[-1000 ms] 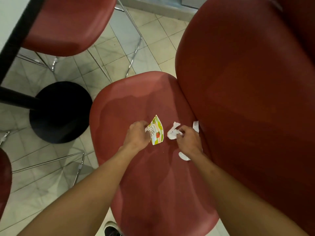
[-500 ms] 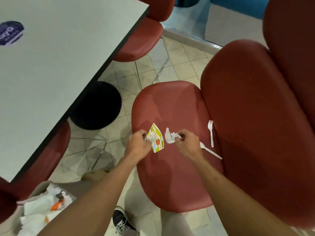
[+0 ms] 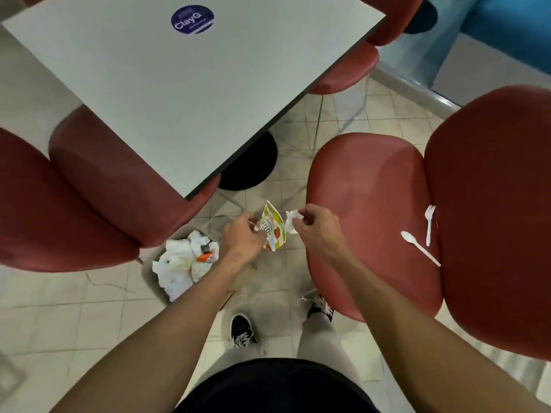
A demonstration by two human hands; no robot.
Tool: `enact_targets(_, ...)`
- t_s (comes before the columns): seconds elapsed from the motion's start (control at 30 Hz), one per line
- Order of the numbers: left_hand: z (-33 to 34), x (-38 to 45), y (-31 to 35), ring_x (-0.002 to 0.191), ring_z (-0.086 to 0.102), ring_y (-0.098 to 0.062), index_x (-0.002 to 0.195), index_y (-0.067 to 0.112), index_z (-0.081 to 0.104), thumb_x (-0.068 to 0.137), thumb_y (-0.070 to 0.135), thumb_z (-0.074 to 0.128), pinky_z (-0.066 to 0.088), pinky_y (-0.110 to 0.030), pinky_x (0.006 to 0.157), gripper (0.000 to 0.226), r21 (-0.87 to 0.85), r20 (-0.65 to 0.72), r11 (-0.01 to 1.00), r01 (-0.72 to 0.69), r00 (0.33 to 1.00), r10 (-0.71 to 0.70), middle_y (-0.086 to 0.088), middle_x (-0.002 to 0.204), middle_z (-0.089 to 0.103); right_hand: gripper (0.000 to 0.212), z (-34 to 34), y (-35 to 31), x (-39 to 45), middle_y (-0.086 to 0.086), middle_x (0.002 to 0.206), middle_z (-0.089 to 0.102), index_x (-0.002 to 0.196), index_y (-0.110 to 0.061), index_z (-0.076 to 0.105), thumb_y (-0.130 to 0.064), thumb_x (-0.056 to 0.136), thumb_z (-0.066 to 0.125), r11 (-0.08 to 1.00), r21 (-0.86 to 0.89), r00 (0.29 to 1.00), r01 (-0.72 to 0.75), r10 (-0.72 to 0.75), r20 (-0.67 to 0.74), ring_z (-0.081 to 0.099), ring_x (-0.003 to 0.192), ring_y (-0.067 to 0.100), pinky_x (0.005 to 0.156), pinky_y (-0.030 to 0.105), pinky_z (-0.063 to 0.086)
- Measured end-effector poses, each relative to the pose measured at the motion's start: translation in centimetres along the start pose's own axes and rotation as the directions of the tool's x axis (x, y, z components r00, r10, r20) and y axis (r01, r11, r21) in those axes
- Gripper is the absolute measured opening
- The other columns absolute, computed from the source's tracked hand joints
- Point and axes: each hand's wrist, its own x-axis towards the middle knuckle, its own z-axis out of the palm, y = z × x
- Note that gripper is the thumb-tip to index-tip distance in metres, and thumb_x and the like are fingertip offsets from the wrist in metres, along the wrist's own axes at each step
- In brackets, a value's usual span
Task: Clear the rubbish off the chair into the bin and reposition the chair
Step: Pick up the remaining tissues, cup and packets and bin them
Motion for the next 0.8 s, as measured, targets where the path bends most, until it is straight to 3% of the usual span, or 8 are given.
enact_targets(0.2,-5.2,-2.0,-6.2,0.082,0.063,-0.013,0.093,0.028,0.065,0.077,0.019,0.066,0.050,-0.028,0.072,0.019,-0.097,-0.067,0.994,0.045,0.996,-0.052,0.010,0.085,0.067,0.004,5.6,-5.1,-1.7,-0.006,0.064,0.057,0.084,-0.012,0.067,-0.014,0.083,0.070,0.998,0.054,0.939,0.017,-0.034,0.341,0.045,0.044,-0.003,0.043,0.008,0.034)
enact_targets(0.3,-7.0,-3.1,-9.5,0.075,0.061,-0.009,0.096,0.026,0.062,0.082,0.020,0.068,0.042,-0.021,0.065,0.017,-0.157,-0.074,0.987,0.044,0.996,-0.056,0.010,0.082,0.065,0.010,9.5,-6.5,-1.9,-0.006,0.065,0.055,0.074,-0.014,0.068,-0.018,0.080,0.075,0.999,0.030,0.903,0.036,-0.046,0.426,0.049,0.051,-0.001,0.048,0.013,0.037)
enact_targets(0.4,-8.1,-3.7,-12.9,0.071,0.064,-0.012,0.097,0.022,0.063,0.086,0.021,0.066,0.047,-0.024,0.061,0.012,-0.226,-0.089,0.971,0.074,0.991,-0.096,0.009,0.075,0.064,0.016,13.5,-7.1,-1.9,-0.002,0.078,0.062,0.088,-0.012,0.071,-0.022,0.077,0.078,1.000,0.005,0.879,0.007,-0.009,0.477,0.056,0.067,0.011,0.061,0.025,0.042)
enact_targets(0.47,-8.6,-3.8,-15.0,0.068,0.063,-0.009,0.098,0.021,0.063,0.086,0.019,0.064,0.046,-0.023,0.061,0.012,-0.247,-0.101,0.965,0.091,0.988,-0.119,0.008,0.074,0.063,0.022,15.8,-7.3,-2.0,-0.001,0.081,0.061,0.097,-0.009,0.071,-0.022,0.080,0.076,1.000,-0.023,0.836,0.004,0.010,0.549,0.054,0.066,0.010,0.061,0.025,0.041)
enact_targets(0.57,-9.0,-3.8,-17.1,0.069,0.062,-0.007,0.099,0.020,0.064,0.087,0.018,0.063,0.049,-0.024,0.066,0.012,-0.263,-0.113,0.957,0.126,0.981,-0.160,0.006,0.077,0.066,0.018,18.7,-7.6,-2.3,0.004,0.074,0.053,0.091,-0.005,0.069,-0.020,0.082,0.074,0.999,-0.028,0.827,0.022,-0.002,0.562,0.045,0.061,0.013,0.058,0.028,0.037)
enact_targets(0.63,-9.2,-3.8,-18.1,0.072,0.062,-0.008,0.104,0.018,0.065,0.088,0.022,0.064,0.048,-0.020,0.067,0.017,-0.282,-0.101,0.945,0.163,0.975,-0.199,0.003,0.084,0.068,0.016,20.5,-7.5,-2.2,0.002,0.072,0.048,0.090,-0.005,0.067,-0.017,0.083,0.073,0.998,-0.056,0.848,0.025,0.008,0.531,0.042,0.060,0.011,0.053,0.017,0.036)
enact_targets(0.7,-9.4,-3.8,-19.2,0.077,0.060,-0.008,0.109,0.018,0.065,0.088,0.022,0.063,0.044,-0.018,0.070,0.022,-0.289,-0.077,0.934,0.212,0.967,-0.244,0.001,0.093,0.067,0.012,22.3,-7.1,-1.9,-0.003,0.070,0.045,0.089,-0.011,0.066,-0.019,0.083,0.072,0.989,-0.142,0.865,0.042,0.035,0.500,0.040,0.058,0.008,0.045,0.011,0.032)
enact_targets(0.8,-9.6,-3.6,-20.6,0.085,0.057,-0.010,0.116,0.023,0.063,0.085,0.017,0.064,0.040,-0.019,0.077,0.031,-0.290,-0.028,0.915,0.281,0.953,-0.301,0.001,0.105,0.061,0.012,24.2,-5.9,-1.3,-0.010,0.069,0.048,0.090,-0.024,0.064,-0.026,0.081,0.073,0.964,-0.264,0.884,0.041,0.088,0.459,0.047,0.067,0.008,0.050,0.008,0.034)
